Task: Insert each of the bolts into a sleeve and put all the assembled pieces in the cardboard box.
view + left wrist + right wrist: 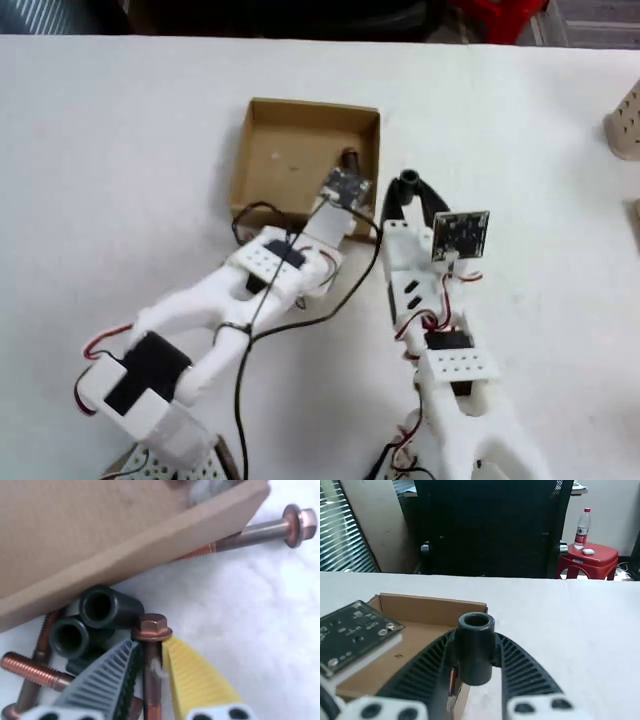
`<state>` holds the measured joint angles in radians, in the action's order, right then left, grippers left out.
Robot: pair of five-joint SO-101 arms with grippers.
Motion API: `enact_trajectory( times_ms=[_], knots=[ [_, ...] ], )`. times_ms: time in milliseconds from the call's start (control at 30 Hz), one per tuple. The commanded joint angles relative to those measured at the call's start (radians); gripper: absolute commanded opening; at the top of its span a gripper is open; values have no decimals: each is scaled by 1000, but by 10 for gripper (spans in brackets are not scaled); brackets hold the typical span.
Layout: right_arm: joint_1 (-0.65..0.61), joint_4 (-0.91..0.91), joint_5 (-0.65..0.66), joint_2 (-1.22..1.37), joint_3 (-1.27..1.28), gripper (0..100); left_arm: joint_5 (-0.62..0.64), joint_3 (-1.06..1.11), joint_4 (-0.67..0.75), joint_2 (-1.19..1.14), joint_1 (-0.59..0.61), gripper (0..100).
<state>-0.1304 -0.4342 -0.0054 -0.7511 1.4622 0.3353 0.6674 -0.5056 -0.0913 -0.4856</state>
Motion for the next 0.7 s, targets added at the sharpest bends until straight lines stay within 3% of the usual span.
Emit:
enact_trajectory(
  times_ms=[0, 167, 467, 667],
  knots=[
    [-7, -81, -9, 10, -20, 17, -11, -9, 28, 62, 19, 20],
    [1, -226, -6, 219, -95, 17, -11, -8, 26, 62, 19, 20],
    [38, -690, -5, 638, -166, 17, -11, -8, 26, 64, 19, 20],
    [41, -863, -5, 806, -164, 17, -9, -8, 26, 79, 19, 20]
  ],
)
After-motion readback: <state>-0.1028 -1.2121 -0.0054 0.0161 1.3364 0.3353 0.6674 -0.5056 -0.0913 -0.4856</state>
